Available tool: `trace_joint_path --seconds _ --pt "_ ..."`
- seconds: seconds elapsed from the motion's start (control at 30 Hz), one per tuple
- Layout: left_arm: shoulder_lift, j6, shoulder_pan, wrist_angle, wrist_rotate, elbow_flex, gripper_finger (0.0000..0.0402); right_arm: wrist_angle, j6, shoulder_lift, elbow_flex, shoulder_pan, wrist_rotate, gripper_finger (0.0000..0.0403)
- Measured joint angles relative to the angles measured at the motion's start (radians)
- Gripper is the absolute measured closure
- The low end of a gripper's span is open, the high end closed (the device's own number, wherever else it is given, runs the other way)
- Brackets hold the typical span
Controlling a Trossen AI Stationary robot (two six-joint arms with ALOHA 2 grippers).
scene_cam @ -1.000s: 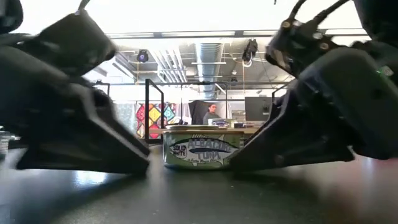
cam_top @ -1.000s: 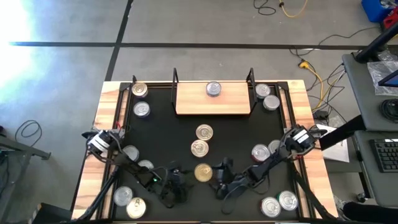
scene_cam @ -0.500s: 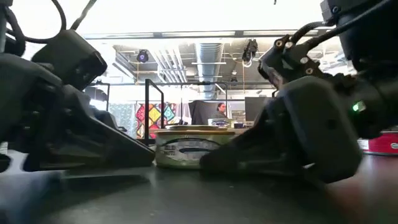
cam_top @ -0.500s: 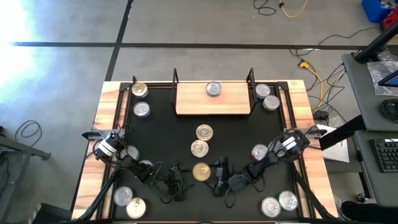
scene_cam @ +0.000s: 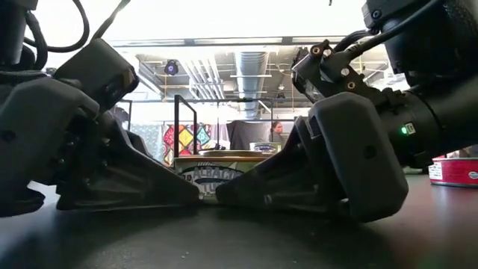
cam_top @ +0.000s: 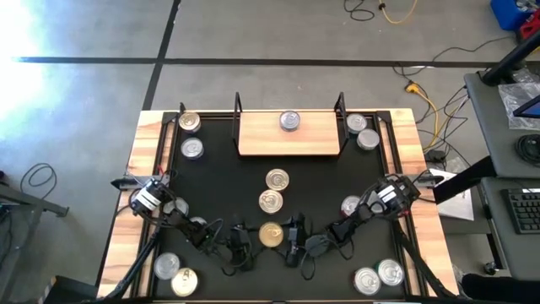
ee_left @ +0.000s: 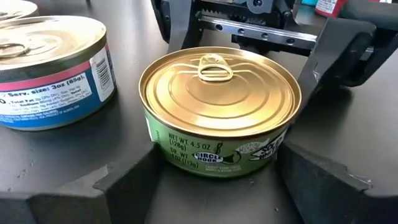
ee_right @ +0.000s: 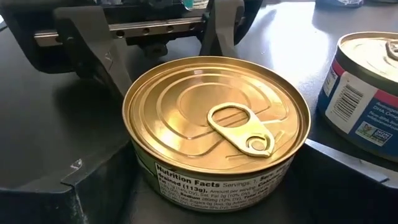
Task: Stack canned seafood by type on shelf
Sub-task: Stack the green tuna can on top of the other green tuna can on the shelf
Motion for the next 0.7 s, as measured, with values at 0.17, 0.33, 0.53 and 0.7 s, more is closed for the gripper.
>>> trace_joint_path --seconds 0.17,0.33,0.53,0.7 --pt "-0.031 0.024 -0.015 -0.016 0.009 -0.014 0.0092 -0.095 0.025 -0.031 -0.003 -0.003 -0.03 0.0009" --pt "-0.121 0.028 -0.016 -0.059 0.058 -0.086 0.0093 -0.396 0.077 -0.136 0.018 -0.012 -0.075 0.0009" --pt "-0.2 -0.01 -0.013 -0.211 0.048 -0.114 0.0093 -0.449 0.062 -0.166 0.031 -0.031 -0.159 0.0004" --pt "-0.235 -0.025 0.011 -0.264 -0.03 -0.122 0.0093 -0.453 0.074 -0.166 0.031 -0.042 -0.191 0.0003"
